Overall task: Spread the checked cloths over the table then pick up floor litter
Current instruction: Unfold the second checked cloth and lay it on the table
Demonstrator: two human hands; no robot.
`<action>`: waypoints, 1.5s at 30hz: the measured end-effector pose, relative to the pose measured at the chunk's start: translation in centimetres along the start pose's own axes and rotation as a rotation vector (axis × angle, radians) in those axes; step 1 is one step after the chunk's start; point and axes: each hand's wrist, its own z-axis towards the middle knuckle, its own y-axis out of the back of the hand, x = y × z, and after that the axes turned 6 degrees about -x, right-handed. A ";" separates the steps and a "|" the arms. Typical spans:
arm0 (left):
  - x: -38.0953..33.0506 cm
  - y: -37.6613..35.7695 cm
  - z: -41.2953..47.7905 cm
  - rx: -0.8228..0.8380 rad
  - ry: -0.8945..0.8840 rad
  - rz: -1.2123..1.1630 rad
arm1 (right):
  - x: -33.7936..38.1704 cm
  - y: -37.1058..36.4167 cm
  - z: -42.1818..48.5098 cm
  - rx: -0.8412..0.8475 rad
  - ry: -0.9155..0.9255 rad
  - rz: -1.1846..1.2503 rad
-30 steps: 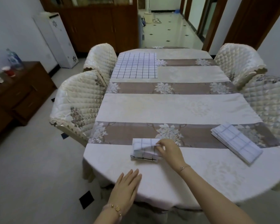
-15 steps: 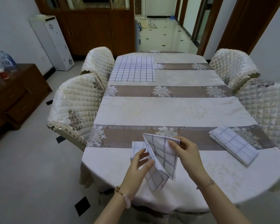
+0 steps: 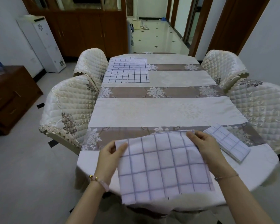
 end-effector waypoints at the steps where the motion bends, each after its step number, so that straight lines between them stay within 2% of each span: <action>1: -0.3 0.1 0.4 0.016 -0.002 -0.013 | 0.3 0.2 0.0 0.025 -0.003 -0.024; 5: -0.6 0.1 0.9 0.042 0.034 -0.005 | 0.5 0.1 0.3 0.011 -0.029 -0.076; 7: 0.0 0.2 0.8 0.096 0.150 -0.063 | 0.1 0.0 0.4 0.003 -0.024 -0.115; 9: 1.0 0.4 0.4 0.221 0.322 -0.108 | -0.5 -0.2 0.3 -0.039 -0.037 -0.104; 12: 2.7 0.5 -1.0 0.415 0.455 0.015 | -1.2 0.3 0.3 -0.081 -0.090 -0.095; 14: 3.4 0.2 -1.8 0.400 0.451 0.069 | -1.7 0.9 0.1 -0.106 -0.106 -0.123; 18: 3.6 -1.1 -2.0 0.245 0.395 0.056 | -3.7 1.7 0.7 -0.121 -0.161 -0.239; 22: 3.0 -2.4 -2.0 0.173 0.368 0.053 | -4.1 0.8 -0.5 -0.135 -0.002 -0.552; 24: 2.9 -3.0 -1.9 0.135 0.373 0.055 | -3.5 -0.9 -2.3 -0.083 0.050 -0.470; 27: 2.5 -3.7 -1.9 0.103 0.372 0.015 | -2.7 -4.3 -5.7 0.141 0.023 -0.282; 30: 1.7 -4.2 -2.3 0.181 0.372 -0.086 | -2.6 -6.8 -7.9 0.258 -0.034 -0.193; 35: 0.7 -4.2 -2.9 0.328 0.360 -0.153 | -2.0 -7.1 -8.2 0.205 -0.133 -0.030; 39: 0.3 -4.5 -3.4 0.376 0.330 -0.146 | -1.8 -6.5 -8.3 0.232 -0.100 -0.077; 45: 0.2 -5.2 -3.3 0.370 0.302 -0.102 | -2.1 -6.3 -7.8 0.142 -0.077 -0.067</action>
